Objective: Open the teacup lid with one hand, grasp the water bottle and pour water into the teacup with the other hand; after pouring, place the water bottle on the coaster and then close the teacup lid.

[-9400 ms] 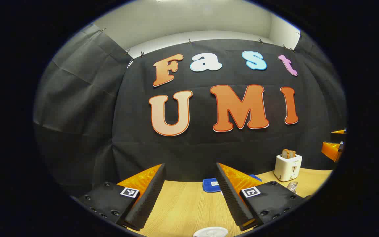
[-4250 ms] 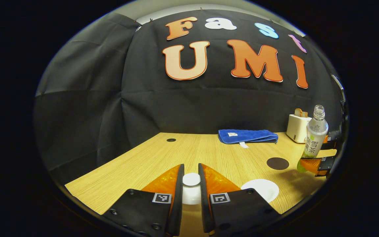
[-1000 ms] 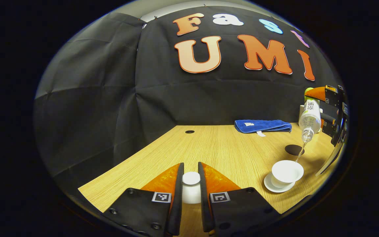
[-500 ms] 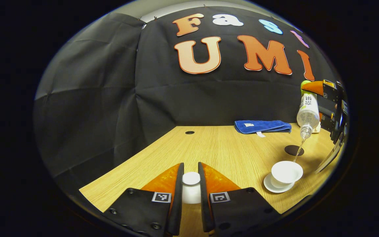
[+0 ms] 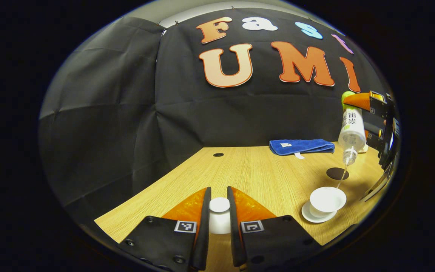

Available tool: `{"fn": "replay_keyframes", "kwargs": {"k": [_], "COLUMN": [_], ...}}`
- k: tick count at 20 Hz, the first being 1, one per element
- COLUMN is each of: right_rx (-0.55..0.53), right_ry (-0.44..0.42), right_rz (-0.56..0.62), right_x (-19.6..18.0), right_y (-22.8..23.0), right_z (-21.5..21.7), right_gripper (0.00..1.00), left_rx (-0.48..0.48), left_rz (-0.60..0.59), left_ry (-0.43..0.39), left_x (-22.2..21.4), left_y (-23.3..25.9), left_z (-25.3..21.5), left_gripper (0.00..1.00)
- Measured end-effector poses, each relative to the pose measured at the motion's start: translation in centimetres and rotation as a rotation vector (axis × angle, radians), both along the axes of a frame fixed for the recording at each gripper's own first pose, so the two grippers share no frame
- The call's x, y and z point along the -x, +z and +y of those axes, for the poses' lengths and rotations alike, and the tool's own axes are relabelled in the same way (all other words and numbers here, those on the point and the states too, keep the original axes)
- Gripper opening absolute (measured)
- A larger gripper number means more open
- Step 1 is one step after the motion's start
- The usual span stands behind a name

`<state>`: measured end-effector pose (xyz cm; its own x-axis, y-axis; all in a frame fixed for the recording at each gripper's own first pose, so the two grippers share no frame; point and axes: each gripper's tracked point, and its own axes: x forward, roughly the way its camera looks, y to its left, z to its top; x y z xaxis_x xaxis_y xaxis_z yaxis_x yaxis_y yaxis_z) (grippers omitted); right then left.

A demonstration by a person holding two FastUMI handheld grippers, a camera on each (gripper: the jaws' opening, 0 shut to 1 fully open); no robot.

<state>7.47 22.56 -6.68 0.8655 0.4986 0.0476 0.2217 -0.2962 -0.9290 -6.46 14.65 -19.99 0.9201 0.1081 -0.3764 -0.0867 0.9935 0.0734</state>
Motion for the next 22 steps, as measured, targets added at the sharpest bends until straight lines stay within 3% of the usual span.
{"fn": "replay_keyframes", "kwargs": {"k": [2, 4, 7, 11, 15, 22], "right_rx": [0.014, 0.011, -0.061, -0.219, -0.456, -0.857], "right_ry": [0.009, 0.007, -0.022, -0.068, -0.143, -0.273], "right_rz": [0.01, 0.048, 0.18, 0.4, 0.63, 0.834], "right_x": [0.0, -0.3, -0.5, -0.6, -0.4, -2.0], "right_y": [-0.1, -0.6, -2.5, -5.2, -8.2, -10.4], "right_z": [0.2, 0.2, -0.3, -1.1, -1.3, -3.5], "right_gripper": [0.65, 0.65, 0.65, 0.65, 0.66, 0.66], "left_rx": [-0.007, -0.01, 0.003, 0.006, 0.021, 0.017], "left_rz": [0.004, 0.0, -0.007, -0.008, -0.027, -0.03], "left_ry": [-0.014, -0.026, -0.051, -0.077, -0.103, -0.121], "left_x": [0.0, -0.2, -0.3, -0.3, -0.4, -0.9], "left_y": [0.0, 0.1, 0.3, 0.5, 1.1, 1.2], "left_z": [-0.7, -1.4, -2.5, -3.3, -4.5, -5.4], "left_gripper": [0.27, 0.29, 0.29, 0.29, 0.29, 0.29]}}
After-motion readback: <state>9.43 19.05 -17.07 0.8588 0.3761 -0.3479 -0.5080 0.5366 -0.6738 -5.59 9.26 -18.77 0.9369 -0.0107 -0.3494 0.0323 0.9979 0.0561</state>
